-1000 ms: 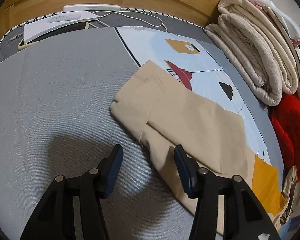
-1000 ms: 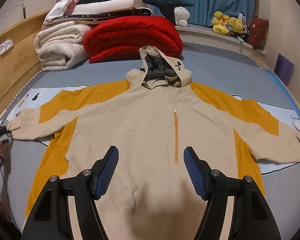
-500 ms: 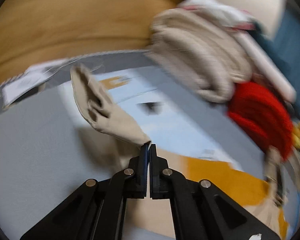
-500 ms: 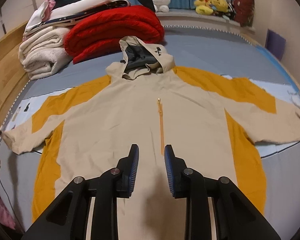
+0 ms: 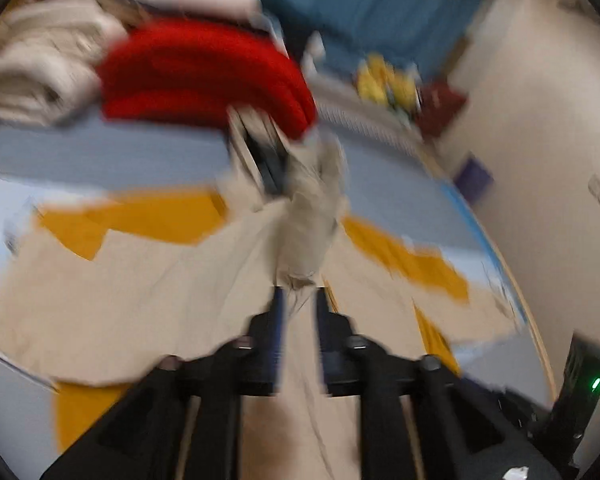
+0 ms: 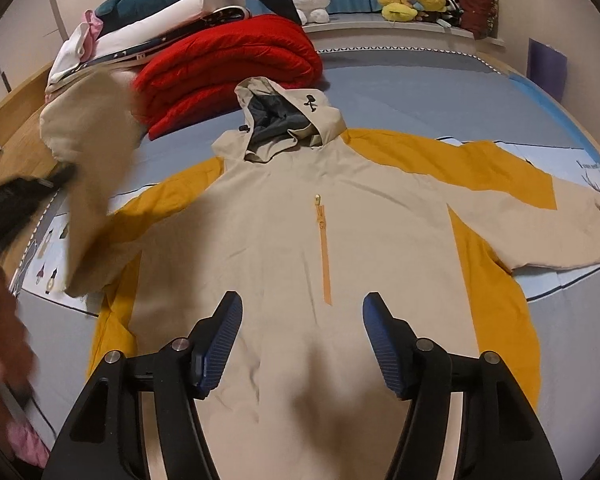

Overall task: Fold large clothes
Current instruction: 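Lift the sleeve with the left gripper, lay it across the body, release, then grasp the other sleeve cuff with the right gripper and fold it inward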

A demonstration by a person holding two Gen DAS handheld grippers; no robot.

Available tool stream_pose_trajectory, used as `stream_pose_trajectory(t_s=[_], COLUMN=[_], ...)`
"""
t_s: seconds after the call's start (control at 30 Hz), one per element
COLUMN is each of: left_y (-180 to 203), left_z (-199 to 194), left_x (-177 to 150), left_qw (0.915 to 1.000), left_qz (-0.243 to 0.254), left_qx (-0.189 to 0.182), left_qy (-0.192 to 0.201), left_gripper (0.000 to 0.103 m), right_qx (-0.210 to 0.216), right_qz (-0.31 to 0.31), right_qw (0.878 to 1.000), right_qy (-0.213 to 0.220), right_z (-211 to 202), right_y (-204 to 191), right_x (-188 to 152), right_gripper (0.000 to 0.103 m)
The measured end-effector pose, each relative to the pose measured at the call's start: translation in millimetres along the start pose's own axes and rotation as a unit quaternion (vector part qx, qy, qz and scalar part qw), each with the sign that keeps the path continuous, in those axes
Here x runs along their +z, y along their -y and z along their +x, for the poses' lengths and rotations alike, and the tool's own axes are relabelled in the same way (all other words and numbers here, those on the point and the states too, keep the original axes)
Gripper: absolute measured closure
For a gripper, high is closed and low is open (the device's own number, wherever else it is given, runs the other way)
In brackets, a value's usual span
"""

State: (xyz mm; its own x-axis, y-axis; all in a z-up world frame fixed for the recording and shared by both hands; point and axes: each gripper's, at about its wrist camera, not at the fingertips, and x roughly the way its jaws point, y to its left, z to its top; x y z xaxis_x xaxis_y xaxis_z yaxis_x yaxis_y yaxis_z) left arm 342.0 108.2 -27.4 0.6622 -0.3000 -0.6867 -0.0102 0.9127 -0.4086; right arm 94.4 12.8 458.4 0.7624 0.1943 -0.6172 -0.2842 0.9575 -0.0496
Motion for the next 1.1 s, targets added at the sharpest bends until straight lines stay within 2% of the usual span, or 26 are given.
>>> stream_pose_trajectory(t_s=[0.03, 0.1, 0.13, 0.17, 0.23, 0.3, 0.33, 0.4, 0.43, 0.5, 0.53, 0.57, 0.63, 0.7, 0.73, 0.87, 0.93, 1.03, 1.1], left_y=[3.1, 2.6, -1.9, -9.2, -27.0, -36.1, -36.3, -37.1, -36.3, -39.6, -43.2, -42.3, -37.8, -36.3, -36.9, -42.2, -43.0, -42.0, -39.8], left_z=[2.7, -9.3, -21.2, -34.5, -61.2, -80.8, -83.8, -88.3, -86.5, -70.4, -65.3, -60.0, -52.6, -48.1, -45.8, -36.2, -30.6, -24.8, -23.6], left_x=[-2.9, -6.8, -5.7, -4.8, -2.3, -10.9, -13.8, -30.5, -37.2, -42.2, -42.6, -38.2, -33.8, -27.2, -25.3, -23.1, -24.8, -27.4, -27.2], left_qw=[0.9999, 1.0, 0.9998, 0.999, 0.9936, 0.9871, 0.9849, 0.981, 0.9793, 0.975, 0.976, 0.9788, 0.9784, 0.9754, 0.9755, 0.9783, 0.9771, 0.9797, 0.9795], left_qz=[-0.001, 0.002, -0.001, -0.008, -0.045, -0.079, -0.081, -0.055, -0.038, -0.012, -0.008, -0.006, 0.007, 0.024, 0.026, 0.02, 0.024, 0.02, 0.026], left_qx=[-0.004, 0.003, 0.02, 0.043, 0.102, 0.138, 0.152, 0.185, 0.198, 0.221, 0.216, 0.204, 0.206, 0.219, 0.218, 0.206, 0.211, 0.198, 0.198], left_qy=[-0.013, -0.008, 0.002, 0.01, 0.02, 0.019, 0.018, 0.016, 0.016, -0.014, -0.023, -0.021, -0.009, 0.001, 0.001, -0.009, -0.015, -0.026, -0.026], left_gripper=[0.08, 0.08, 0.08, 0.08, 0.079, 0.077, 0.076, 0.068, 0.066, 0.066, 0.066, 0.066, 0.065, 0.065, 0.065, 0.065, 0.065, 0.065, 0.065], right_qx=[0.0, 0.002, 0.003, 0.004, 0.012, 0.011, 0.017, 0.036, 0.039, 0.05, 0.054, 0.057, 0.066, 0.074, 0.083, 0.091, 0.096, 0.099, 0.104], right_qz=[0.003, 0.011, 0.016, 0.022, 0.037, 0.058, 0.069, 0.094, 0.1, 0.107, 0.107, 0.104, 0.103, 0.113, 0.12, 0.141, 0.158, 0.179, 0.185], right_qw=[1.0, 1.0, 1.0, 1.0, 0.999, 0.998, 0.997, 0.995, 0.994, 0.993, 0.993, 0.993, 0.992, 0.99, 0.988, 0.982, 0.978, 0.974, 0.971], right_qy=[-0.002, -0.003, -0.003, -0.005, -0.008, -0.01, -0.013, -0.014, -0.016, -0.02, -0.022, -0.024, -0.034, -0.048, -0.053, -0.083, -0.097, -0.102, -0.109], right_z=[4.0, 3.6, 3.5, -5.0, -1.7, 6.2, 19.1, 49.7, 62.3, 101.7, 121.1, 145.2, 192.1, 269.0, 280.9, 398.8, 439.8, 494.0, 517.8], right_y=[6.4, 13.9, 17.2, 12.9, 15.0, 19.7, 23.4, 34.3, 38.1, 52.6, 57.3, 63.3, 76.2, 98.3, 99.1, 126.5, 136.1, 144.4, 143.3], right_x=[-13.5, -42.6, -57.3, -95.2, -141.0, -193.3, -220.0, -247.0, -277.8, -303.9, -311.1, -319.5, -332.8, -342.3, -342.6, -336.5, -332.6, -324.3, -322.9], right_gripper=[0.04, 0.04, 0.047, 0.064, 0.077, 0.077, 0.077, 0.076, 0.073, 0.058, 0.047, 0.042, 0.041, 0.041, 0.041, 0.041, 0.041, 0.041, 0.042])
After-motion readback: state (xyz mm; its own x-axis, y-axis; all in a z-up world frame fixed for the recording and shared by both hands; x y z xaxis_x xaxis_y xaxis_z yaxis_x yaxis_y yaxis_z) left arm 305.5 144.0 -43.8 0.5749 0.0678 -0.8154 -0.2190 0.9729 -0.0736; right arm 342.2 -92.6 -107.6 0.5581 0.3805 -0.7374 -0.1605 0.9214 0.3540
